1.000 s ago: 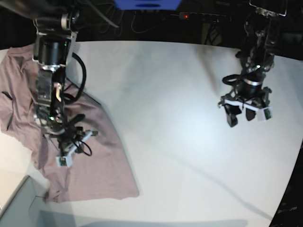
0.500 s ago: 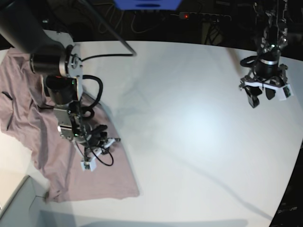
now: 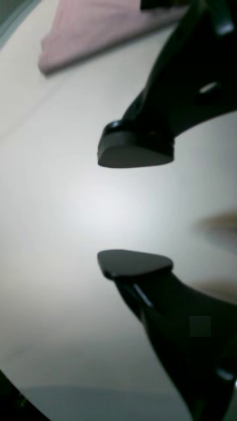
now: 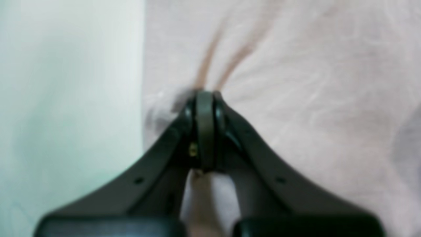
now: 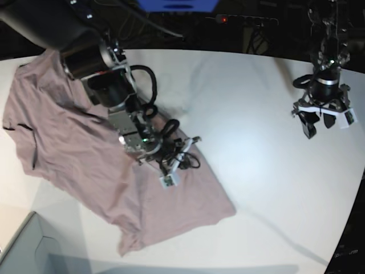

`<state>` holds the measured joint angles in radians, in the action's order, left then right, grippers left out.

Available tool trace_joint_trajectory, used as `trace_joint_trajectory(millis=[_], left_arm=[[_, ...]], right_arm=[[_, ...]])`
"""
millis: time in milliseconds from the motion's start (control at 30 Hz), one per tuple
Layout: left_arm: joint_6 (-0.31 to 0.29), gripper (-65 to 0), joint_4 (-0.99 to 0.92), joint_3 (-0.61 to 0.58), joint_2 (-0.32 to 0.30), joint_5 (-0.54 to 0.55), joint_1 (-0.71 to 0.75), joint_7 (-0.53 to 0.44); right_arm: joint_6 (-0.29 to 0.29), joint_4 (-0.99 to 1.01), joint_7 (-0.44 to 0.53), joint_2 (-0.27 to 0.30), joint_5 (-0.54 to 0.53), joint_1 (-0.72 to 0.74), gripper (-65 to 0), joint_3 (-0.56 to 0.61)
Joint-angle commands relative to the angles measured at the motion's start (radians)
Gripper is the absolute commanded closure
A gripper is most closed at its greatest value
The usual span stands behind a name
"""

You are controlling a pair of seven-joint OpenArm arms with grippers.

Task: Layout the t-shirt on the table in an organized manner, then fold the t-shirt properly
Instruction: 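Pull the shirt fabric outward with the right gripper to spread it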

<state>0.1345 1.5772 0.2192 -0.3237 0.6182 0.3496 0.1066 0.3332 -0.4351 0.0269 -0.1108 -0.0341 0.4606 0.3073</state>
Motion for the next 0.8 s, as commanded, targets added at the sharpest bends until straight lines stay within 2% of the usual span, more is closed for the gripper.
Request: trace_joint_trajectory(millis=[0, 133, 233, 400, 533, 633, 767], left_arm=[[-0.003, -38.3, 0.012, 0.012, -0.015, -0.005, -0.005, -0.026], [-0.002, -38.4, 0.009, 0.085, -0.013, -0.005, -0.005, -0.021], [-0.002, -38.5, 0.009, 0.136, -0.013, -0.005, -0.031, 0.06], [-0.003, -38.6, 0.007, 0.289, 0.008, -0.005, -0.093, 0.272], [-0.005, -38.6, 0.005, 0.374, 0.039, -0.005, -0.131, 0.379], [-0.005, -38.6, 0.005, 0.351, 0.039, -0.005, -0.159, 0.42], [-0.005, -38.6, -0.033, 0.279, 0.039, -0.007, -0.202, 0.419]], right_arm=[[0.016, -0.015, -0.124, -0.017, 0.033, -0.056, 0.0, 0.042], [0.016, -0.187, -0.129, -0.019, 0.033, -0.171, 0.0, 0.218], [0.014, -0.302, -0.129, -0.01, 0.033, -0.233, 0.0, 0.292], [0.008, -0.505, -0.13, 0.021, 0.032, -0.309, 0.0, 0.214], [0.008, -0.709, -0.132, 0.047, 0.032, -0.402, 0.0, 0.12], [0.008, -0.813, -0.173, 0.047, 0.032, -0.451, 0.0, 0.062], [0.008, -0.948, -0.255, 0.05, 0.032, -0.532, 0.0, 0.013]])
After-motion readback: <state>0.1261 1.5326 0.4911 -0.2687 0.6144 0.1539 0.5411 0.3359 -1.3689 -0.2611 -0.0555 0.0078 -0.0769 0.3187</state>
